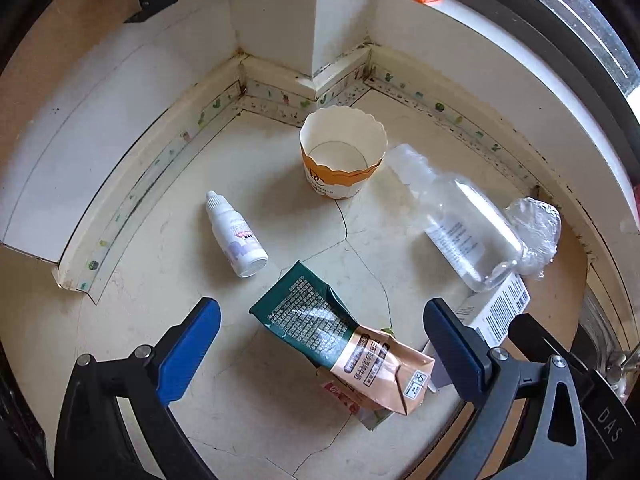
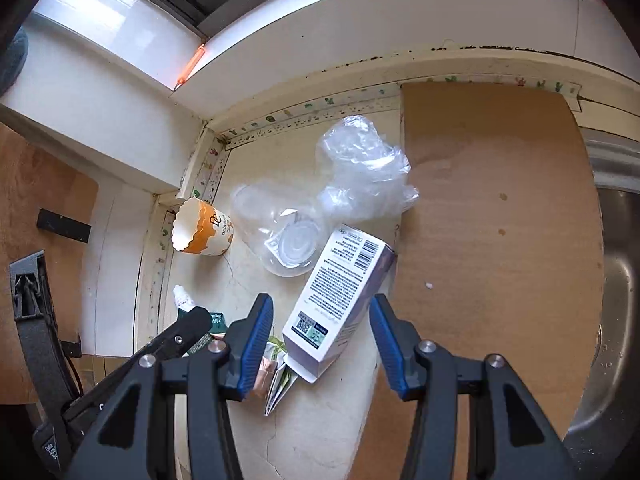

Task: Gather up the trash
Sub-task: 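Grasp the green-and-beige packet with the left tool while the right grasps the white box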

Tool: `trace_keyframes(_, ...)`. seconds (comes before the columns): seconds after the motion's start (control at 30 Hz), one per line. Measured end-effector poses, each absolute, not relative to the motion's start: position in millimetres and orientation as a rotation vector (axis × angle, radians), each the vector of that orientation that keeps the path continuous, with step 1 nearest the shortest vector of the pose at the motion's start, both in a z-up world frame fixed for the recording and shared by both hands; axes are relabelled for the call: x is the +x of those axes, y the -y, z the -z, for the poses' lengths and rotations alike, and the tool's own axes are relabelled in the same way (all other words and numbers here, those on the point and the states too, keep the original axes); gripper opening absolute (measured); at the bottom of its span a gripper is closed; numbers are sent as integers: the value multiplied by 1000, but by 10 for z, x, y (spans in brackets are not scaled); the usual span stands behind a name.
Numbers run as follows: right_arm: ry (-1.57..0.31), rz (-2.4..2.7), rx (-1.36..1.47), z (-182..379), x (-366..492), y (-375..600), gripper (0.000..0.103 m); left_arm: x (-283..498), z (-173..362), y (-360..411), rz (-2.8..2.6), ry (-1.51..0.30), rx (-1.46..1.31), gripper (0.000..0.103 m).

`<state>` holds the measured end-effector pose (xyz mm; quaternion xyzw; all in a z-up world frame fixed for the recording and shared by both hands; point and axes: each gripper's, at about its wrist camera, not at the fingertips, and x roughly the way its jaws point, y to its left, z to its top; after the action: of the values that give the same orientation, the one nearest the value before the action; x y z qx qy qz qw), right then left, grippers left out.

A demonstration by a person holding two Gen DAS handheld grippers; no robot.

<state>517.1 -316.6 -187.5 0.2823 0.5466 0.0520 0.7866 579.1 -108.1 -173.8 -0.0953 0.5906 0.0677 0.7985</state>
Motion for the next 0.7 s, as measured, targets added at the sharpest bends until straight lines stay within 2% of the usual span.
trace_keyframes(0.1,-1185,-111,615,1916,5202,3160,51,5822,1837,1067,-168,-1291,-217,96)
trace_keyframes(0.2,-1193,-110,622,1954,5219,3162,51,5833,1962,1038,-168,-1327,-229,78)
trace_keyframes(0.27,-1199,-112,620,1966,5226,3146,51,5819,2042,988,-166,-1353,-248,60)
trace_keyframes(0.53,-1227,-100,571,2065,5336,2932,51,5635,2121,720,-138,-1362,-310,37)
trace_keyframes(0.7,-1242,-71,552,2115,5382,2835,51,5494,2067,635,-117,-1356,-276,37)
